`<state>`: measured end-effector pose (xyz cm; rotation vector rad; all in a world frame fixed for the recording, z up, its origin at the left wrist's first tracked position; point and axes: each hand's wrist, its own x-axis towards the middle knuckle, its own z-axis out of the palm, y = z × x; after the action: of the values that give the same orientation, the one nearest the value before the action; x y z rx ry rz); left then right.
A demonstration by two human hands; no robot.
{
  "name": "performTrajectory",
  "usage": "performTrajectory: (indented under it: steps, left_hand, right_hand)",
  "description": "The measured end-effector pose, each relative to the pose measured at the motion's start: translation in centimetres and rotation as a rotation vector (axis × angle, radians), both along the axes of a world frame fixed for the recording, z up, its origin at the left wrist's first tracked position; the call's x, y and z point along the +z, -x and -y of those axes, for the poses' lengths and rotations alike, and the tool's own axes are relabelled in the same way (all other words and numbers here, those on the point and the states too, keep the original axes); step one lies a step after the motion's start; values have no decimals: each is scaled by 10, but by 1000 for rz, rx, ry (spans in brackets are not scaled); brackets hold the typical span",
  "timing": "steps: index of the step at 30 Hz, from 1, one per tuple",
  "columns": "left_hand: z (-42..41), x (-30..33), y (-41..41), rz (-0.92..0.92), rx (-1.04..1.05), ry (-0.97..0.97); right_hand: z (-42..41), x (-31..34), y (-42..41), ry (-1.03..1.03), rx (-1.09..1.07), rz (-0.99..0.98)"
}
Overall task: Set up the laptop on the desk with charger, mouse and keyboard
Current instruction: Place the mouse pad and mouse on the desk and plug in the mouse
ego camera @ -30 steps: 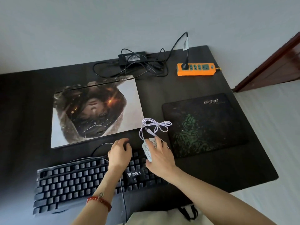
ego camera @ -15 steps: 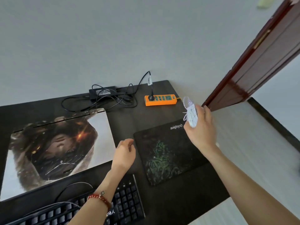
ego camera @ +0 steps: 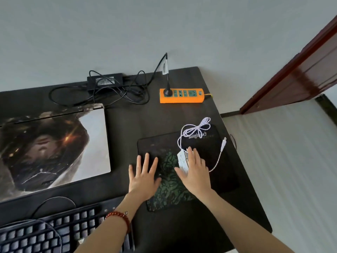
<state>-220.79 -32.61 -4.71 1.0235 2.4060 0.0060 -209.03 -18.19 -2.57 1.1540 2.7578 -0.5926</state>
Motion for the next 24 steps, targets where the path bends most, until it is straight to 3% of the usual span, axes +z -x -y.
performTrajectory:
  steps: [3, 7, 9, 12, 14, 17, 21, 24]
  left_hand:
    - [6, -8, -3, -2, 39, -59]
    - [-4, -5, -7, 22, 161, -100]
    - [-21, 2, -11, 27, 290, -165]
    - [-47, 14, -14, 29, 377, -297]
    - [-60, 18, -21, 149, 279, -364]
    - [-71, 16, -32, 297, 153, -293]
    - [-72, 11, -31, 324, 175, -307]
    - [-78, 12, -23, 422, 306, -349]
  right_hand:
    - [-17, 2, -26, 135, -12, -152]
    - [-40, -1, -61, -93, 55, -64]
    - [-53, -2, -66, -106, 40, -6]
    - [-71, 0, -58, 42, -219, -158]
    - [-80, 4, -47, 117, -325, -236]
    - [-88, 7, -31, 271, -438, -325]
    - [-111, 26, -10, 623, -1063, -689]
    - [-130, 31, 1, 910, -1231, -767]
